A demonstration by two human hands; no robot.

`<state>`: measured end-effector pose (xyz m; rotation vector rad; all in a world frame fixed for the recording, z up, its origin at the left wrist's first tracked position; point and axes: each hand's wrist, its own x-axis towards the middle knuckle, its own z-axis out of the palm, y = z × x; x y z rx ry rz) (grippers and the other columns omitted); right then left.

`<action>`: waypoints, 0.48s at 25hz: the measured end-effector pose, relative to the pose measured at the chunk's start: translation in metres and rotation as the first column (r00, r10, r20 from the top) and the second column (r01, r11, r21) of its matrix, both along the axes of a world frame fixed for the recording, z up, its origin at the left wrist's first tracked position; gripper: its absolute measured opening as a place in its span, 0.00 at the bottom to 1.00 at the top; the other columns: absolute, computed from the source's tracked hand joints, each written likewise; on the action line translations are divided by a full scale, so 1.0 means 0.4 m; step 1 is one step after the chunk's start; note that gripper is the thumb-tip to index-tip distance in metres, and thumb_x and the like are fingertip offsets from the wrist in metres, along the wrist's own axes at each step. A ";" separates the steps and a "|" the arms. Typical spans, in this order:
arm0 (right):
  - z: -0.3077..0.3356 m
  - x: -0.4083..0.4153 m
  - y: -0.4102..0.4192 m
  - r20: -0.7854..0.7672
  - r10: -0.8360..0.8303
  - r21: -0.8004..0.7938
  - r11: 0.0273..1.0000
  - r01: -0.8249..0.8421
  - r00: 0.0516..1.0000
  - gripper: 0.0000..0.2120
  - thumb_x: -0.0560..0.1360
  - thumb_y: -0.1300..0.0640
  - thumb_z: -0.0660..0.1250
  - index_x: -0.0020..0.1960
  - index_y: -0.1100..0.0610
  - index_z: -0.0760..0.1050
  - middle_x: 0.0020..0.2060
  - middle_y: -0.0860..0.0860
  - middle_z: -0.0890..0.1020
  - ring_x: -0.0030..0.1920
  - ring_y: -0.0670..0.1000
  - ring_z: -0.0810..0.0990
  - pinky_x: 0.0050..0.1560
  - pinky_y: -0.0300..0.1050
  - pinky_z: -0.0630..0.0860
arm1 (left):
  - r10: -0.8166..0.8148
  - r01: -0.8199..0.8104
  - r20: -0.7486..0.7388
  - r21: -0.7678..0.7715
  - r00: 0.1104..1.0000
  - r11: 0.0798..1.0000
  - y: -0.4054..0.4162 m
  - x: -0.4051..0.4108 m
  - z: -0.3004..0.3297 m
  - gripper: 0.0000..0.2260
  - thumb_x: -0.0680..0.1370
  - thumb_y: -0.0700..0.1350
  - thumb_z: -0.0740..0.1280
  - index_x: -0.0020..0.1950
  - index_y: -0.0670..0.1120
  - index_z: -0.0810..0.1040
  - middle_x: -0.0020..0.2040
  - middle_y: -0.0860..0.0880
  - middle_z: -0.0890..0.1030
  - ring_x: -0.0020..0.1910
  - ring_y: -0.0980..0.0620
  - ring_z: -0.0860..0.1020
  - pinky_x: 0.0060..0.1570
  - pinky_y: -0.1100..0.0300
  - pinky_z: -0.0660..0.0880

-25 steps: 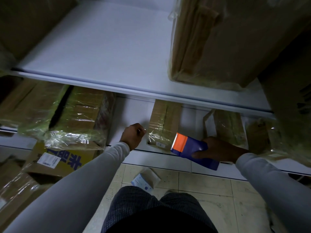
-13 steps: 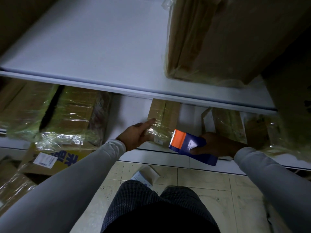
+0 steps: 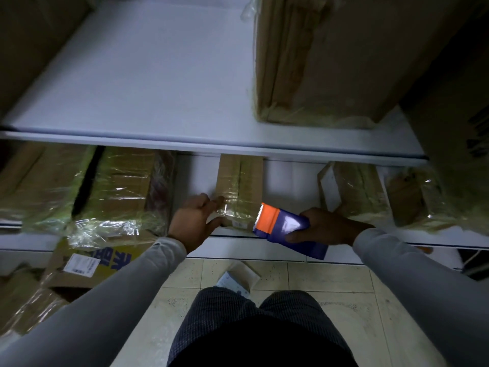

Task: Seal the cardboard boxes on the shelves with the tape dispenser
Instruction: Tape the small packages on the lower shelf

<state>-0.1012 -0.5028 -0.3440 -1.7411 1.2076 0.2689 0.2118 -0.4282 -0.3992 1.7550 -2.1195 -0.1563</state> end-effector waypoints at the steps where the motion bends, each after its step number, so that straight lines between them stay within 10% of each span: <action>1: -0.003 0.016 0.005 0.014 -0.001 0.005 1.000 0.001 1.000 0.12 0.71 0.43 0.75 0.44 0.50 0.79 0.40 0.48 0.83 0.41 0.48 0.81 0.42 0.42 0.75 | -0.008 0.013 0.070 -0.059 0.997 0.998 -0.004 0.004 0.007 0.26 0.70 0.54 0.74 0.65 0.47 0.76 0.46 0.45 0.77 0.42 0.43 0.78 0.41 0.54 0.74; 5: -0.004 0.058 0.011 0.030 -0.011 0.019 1.000 0.010 1.000 0.10 0.71 0.44 0.76 0.42 0.50 0.80 0.38 0.48 0.83 0.39 0.48 0.81 0.40 0.39 0.73 | -0.310 0.278 0.178 0.183 0.934 0.943 -0.071 -0.047 0.022 0.36 0.73 0.54 0.70 0.77 0.47 0.58 0.76 0.42 0.59 0.74 0.43 0.59 0.72 0.51 0.55; 7: -0.006 0.054 0.016 0.012 -0.031 0.025 0.999 0.031 0.999 0.14 0.71 0.43 0.75 0.46 0.53 0.81 0.41 0.51 0.85 0.42 0.50 0.83 0.43 0.41 0.76 | -0.351 0.280 0.229 0.291 0.908 0.915 -0.093 -0.071 0.005 0.34 0.78 0.53 0.63 0.78 0.48 0.50 0.79 0.46 0.47 0.77 0.47 0.46 0.73 0.55 0.41; 12: -0.001 0.047 0.034 -0.026 -0.004 -0.009 1.000 0.004 1.000 0.19 0.71 0.41 0.74 0.51 0.56 0.80 0.44 0.54 0.85 0.43 0.52 0.83 0.44 0.43 0.78 | -0.332 0.267 0.177 0.310 0.927 0.912 -0.093 -0.053 -0.017 0.29 0.81 0.52 0.59 0.78 0.51 0.48 0.79 0.49 0.49 0.77 0.48 0.46 0.73 0.52 0.43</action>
